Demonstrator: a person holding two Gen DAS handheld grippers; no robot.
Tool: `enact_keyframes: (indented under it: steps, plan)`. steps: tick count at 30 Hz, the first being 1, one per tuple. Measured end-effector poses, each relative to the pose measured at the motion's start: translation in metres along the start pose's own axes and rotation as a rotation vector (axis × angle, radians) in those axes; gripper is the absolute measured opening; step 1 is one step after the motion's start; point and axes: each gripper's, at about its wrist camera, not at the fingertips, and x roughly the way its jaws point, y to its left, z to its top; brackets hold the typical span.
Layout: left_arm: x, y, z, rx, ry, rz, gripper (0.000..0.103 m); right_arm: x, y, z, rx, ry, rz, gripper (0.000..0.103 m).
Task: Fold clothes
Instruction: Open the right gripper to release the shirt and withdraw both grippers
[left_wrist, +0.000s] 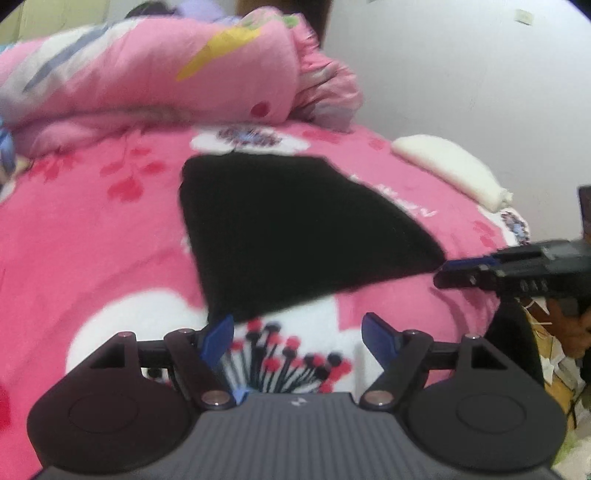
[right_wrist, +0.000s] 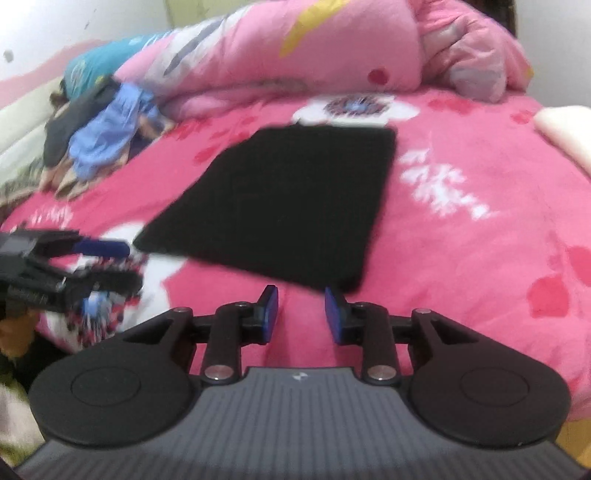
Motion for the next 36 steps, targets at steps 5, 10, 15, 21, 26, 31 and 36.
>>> enact_keyframes:
  steps: [5, 10, 15, 21, 26, 31, 36]
  plan:
    - [0.038, -0.017, 0.023, 0.02, -0.006, -0.096, 0.077, 0.028, 0.002, 0.021, 0.027, -0.079, -0.03, 0.027]
    - [0.053, -0.03, 0.003, 0.075, 0.008, -0.08, 0.078, 0.032, 0.005, -0.008, -0.081, -0.027, -0.064, 0.027]
    - [0.03, -0.036, -0.01, 0.098, 0.041, -0.099, 0.079, 0.007, -0.006, -0.005, -0.026, -0.004, -0.065, 0.027]
    - [0.037, -0.04, 0.016, 0.064, -0.014, -0.148, 0.079, 0.03, 0.005, 0.028, -0.041, -0.099, -0.044, 0.028]
    - [0.063, -0.045, 0.012, 0.045, 0.034, -0.165, 0.079, 0.048, 0.006, 0.006, -0.088, -0.024, -0.061, 0.027]
    - [0.047, -0.053, -0.008, 0.064, 0.035, -0.181, 0.086, 0.004, -0.016, -0.019, 0.02, -0.015, -0.095, 0.034]
    - [0.029, -0.045, -0.006, -0.051, 0.028, -0.165, 0.086, -0.02, -0.024, -0.019, 0.153, -0.034, -0.087, 0.044]
